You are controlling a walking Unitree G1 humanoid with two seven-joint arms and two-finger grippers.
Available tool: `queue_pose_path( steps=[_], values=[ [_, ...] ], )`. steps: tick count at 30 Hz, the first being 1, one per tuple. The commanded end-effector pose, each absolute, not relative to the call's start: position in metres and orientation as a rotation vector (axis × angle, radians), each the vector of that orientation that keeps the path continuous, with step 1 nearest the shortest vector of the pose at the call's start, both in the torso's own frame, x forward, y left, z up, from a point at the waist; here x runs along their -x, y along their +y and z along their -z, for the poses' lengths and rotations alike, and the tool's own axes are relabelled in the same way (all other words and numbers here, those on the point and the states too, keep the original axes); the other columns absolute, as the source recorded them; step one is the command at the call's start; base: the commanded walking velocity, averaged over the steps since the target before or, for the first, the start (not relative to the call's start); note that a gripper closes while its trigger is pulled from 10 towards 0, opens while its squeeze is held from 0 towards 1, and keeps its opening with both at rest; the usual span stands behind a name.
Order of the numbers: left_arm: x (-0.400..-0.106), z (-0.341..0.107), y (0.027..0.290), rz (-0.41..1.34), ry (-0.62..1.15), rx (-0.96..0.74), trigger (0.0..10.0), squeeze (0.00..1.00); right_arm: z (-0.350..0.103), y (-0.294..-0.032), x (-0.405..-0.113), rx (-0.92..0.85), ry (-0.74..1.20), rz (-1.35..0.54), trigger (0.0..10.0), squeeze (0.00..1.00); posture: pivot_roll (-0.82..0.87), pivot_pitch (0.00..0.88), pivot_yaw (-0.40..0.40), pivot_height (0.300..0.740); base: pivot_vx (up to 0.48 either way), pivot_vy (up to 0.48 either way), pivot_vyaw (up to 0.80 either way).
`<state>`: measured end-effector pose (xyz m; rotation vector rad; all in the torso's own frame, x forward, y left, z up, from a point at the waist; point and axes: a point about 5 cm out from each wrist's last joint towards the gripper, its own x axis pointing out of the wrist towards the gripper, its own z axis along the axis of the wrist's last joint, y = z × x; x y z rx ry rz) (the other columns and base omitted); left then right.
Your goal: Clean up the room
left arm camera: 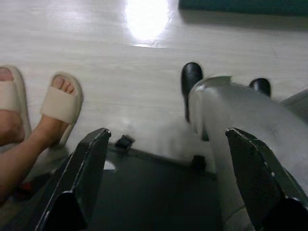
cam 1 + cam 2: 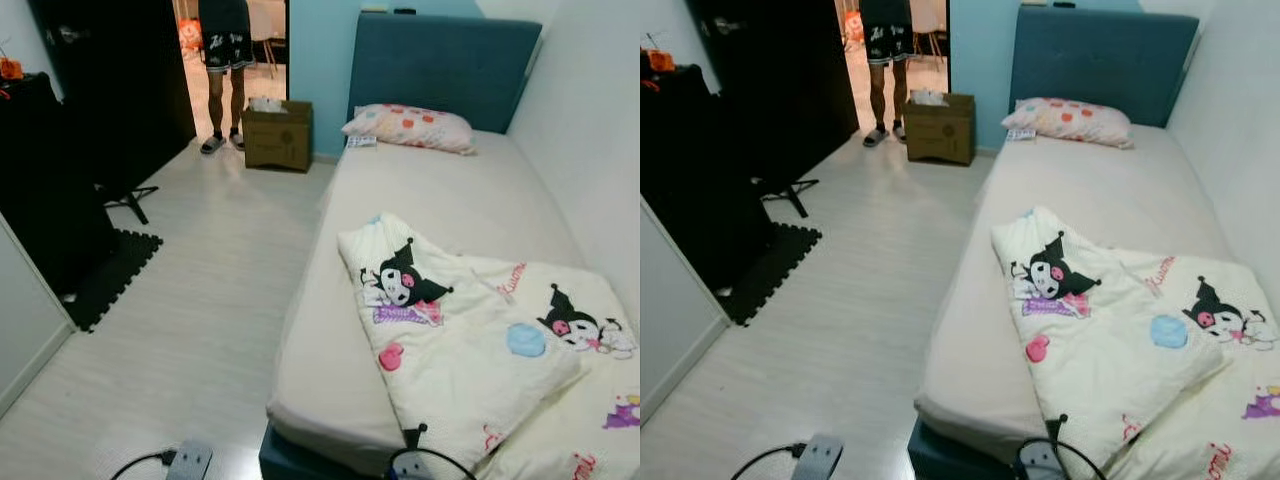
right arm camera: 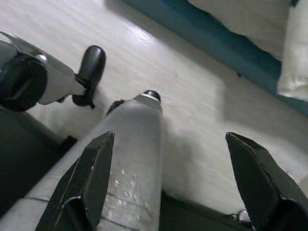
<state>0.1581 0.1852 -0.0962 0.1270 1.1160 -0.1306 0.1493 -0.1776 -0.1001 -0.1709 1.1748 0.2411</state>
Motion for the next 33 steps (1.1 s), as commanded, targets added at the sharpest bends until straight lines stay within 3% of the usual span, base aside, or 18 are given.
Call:
queue_pose_path(
  steps=[1, 19, 25, 33],
  values=[
    [-0.160, 0.096, 0.184, 0.141, 1.113, -0.122, 10.0, 0.00, 0.102, -0.177, -0.144, 0.142, 1.196, -0.227, 10.0, 0.00, 0.00, 0.000, -0.026, 0.740, 0.000, -0.311, 0.00],
    [-0.160, 0.095, 0.188, 0.129, 1.108, -0.119, 10.0, 0.00, 0.104, -0.169, -0.142, 0.108, 1.185, -0.235, 10.0, 0.00, 0.02, 0.000, -0.019, 0.740, 0.000, -0.345, 0.00],
    [-0.159, 0.095, 0.189, 0.110, 1.106, -0.114, 10.0, 0.00, 0.103, -0.171, -0.143, 0.123, 1.177, -0.217, 10.0, 0.00, 0.02, 0.000, -0.019, 0.740, 0.000, 0.000, 0.00],
    [-0.158, 0.096, 0.188, 0.105, 1.102, -0.104, 10.0, 0.00, 0.088, -0.179, -0.179, 0.061, 1.051, -0.099, 10.0, 0.00, 0.01, 0.000, -0.023, 0.740, 0.000, 0.000, 0.00]
  ],
)
